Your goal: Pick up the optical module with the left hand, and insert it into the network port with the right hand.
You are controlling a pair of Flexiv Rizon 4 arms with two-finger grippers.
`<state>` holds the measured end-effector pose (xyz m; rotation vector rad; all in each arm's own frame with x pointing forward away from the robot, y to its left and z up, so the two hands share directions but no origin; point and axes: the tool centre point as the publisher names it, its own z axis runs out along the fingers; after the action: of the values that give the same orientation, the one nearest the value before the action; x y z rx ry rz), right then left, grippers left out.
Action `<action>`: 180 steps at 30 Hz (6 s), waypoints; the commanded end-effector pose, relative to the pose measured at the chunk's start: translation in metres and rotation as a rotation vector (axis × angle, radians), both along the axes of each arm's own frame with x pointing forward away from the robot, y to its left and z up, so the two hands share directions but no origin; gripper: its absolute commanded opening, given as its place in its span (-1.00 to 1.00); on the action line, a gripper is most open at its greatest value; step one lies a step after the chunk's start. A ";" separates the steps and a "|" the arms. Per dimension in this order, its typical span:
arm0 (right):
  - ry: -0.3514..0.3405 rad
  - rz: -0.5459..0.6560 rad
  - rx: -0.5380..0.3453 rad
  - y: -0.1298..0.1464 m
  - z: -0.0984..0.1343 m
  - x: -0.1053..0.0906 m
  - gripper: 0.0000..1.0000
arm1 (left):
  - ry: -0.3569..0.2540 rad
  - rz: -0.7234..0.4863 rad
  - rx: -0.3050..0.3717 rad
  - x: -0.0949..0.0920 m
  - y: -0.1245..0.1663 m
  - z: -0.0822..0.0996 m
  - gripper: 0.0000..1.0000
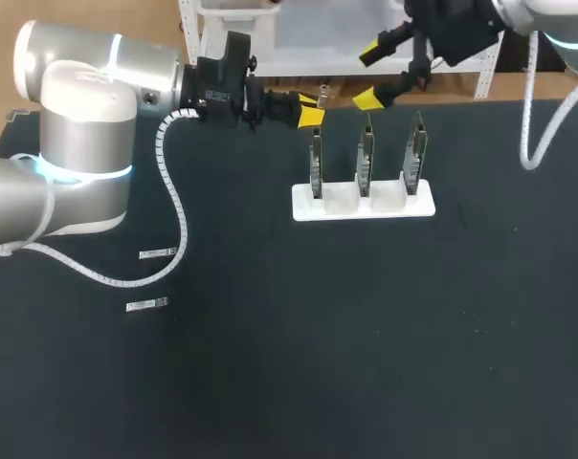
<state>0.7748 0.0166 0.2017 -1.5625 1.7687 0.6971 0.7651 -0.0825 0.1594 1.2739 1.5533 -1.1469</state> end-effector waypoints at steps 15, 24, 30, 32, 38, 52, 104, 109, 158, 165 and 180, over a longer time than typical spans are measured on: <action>0.195 0.194 0.063 0.028 -0.009 0.001 1.00 | 0.003 -0.002 0.005 0.002 -0.001 0.001 -1.00; 0.161 0.158 0.068 0.035 -0.011 -0.007 1.00 | 0.003 -0.002 0.005 0.002 -0.001 0.001 -1.00; 0.158 0.130 0.088 0.036 -0.010 -0.010 1.00 | 0.003 -0.002 0.005 0.002 -0.001 0.001 -1.00; 0.158 0.131 0.086 0.036 -0.011 -0.013 1.00 | 0.003 -0.002 0.005 0.002 -0.001 0.001 -1.00; 0.166 0.133 0.090 0.037 -0.012 -0.016 1.00 | 0.003 -0.002 0.005 0.002 -0.001 0.001 -1.00; 0.173 0.156 0.090 0.047 -0.015 -0.015 1.00 | 0.003 -0.002 0.005 0.002 -0.001 0.001 -1.00; 0.147 0.164 0.131 0.048 -0.010 -0.008 -1.00 | 0.003 -0.002 0.005 0.002 -0.001 0.001 1.00; 0.143 0.159 0.144 0.044 -0.008 -0.010 -1.00 | -0.020 -0.011 0.031 0.001 -0.002 0.005 1.00; 0.116 0.190 0.122 0.037 -0.002 -0.022 -1.00 | -0.066 -0.055 0.421 -0.016 0.031 -0.003 1.00; 0.109 0.199 0.108 0.035 -0.002 -0.025 -1.00 | -0.078 -0.035 0.418 -0.018 0.031 -0.003 1.00; 0.084 0.214 0.059 0.038 -0.007 -0.022 -1.00 | -0.076 -0.032 0.410 -0.018 0.029 -0.005 1.00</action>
<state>0.7530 0.0516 0.1960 -1.7182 1.6367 0.9290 0.7474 -0.0524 0.1532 1.5932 1.7661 -0.8160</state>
